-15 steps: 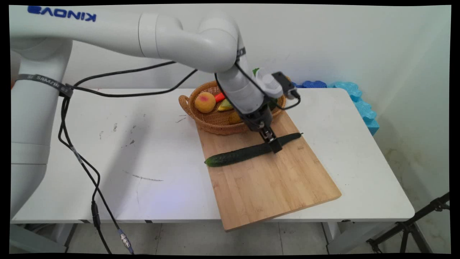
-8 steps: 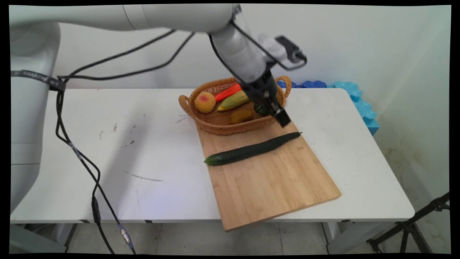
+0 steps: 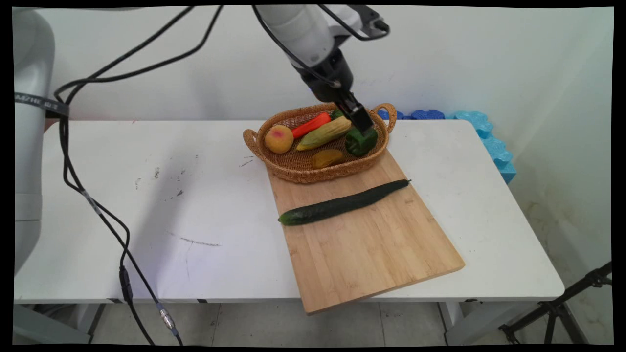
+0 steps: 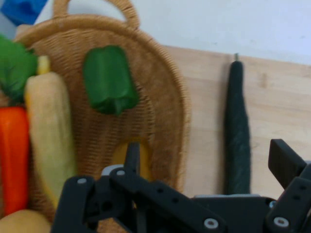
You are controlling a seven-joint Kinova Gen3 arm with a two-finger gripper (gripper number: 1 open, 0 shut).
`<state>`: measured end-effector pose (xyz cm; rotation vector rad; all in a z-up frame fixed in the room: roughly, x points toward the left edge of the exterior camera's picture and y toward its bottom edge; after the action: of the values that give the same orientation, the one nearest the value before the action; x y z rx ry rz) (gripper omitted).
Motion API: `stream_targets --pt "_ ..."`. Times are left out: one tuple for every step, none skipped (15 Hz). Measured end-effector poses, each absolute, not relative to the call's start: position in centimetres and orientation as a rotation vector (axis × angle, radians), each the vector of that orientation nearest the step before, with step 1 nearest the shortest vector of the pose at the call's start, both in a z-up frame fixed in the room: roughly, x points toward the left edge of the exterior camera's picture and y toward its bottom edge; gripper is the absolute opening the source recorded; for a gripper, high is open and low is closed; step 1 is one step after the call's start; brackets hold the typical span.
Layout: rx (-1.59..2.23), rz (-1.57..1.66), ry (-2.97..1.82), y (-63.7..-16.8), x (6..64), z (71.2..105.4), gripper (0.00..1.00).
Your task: Pick up the potato from the vegetable basket
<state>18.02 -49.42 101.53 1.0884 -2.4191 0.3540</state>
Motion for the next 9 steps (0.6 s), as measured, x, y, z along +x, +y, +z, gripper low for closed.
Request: stream_targets --pt "1.098 0.362 -2.421 -49.6 18.9 101.7 1.0" --pt "1.108 0.369 -2.423 -49.8 19.7 101.7 1.0" --pt "1.12 0.375 -2.428 -50.1 20.6 101.5 1.0" --pt "1.13 0.378 -2.434 -50.2 21.2 101.3 1.0" --pt "1.14 0.381 -2.439 -50.4 22.0 100.9 1.0" --pt "1.15 0.382 -2.445 -50.6 22.6 100.4 1.0" --pt "1.158 0.382 -2.449 -50.8 23.1 100.0 1.0" --pt "1.167 0.38 -2.454 -51.1 23.6 99.4 1.0" --pt "1.174 0.376 -2.458 -51.3 23.9 98.7 1.0"
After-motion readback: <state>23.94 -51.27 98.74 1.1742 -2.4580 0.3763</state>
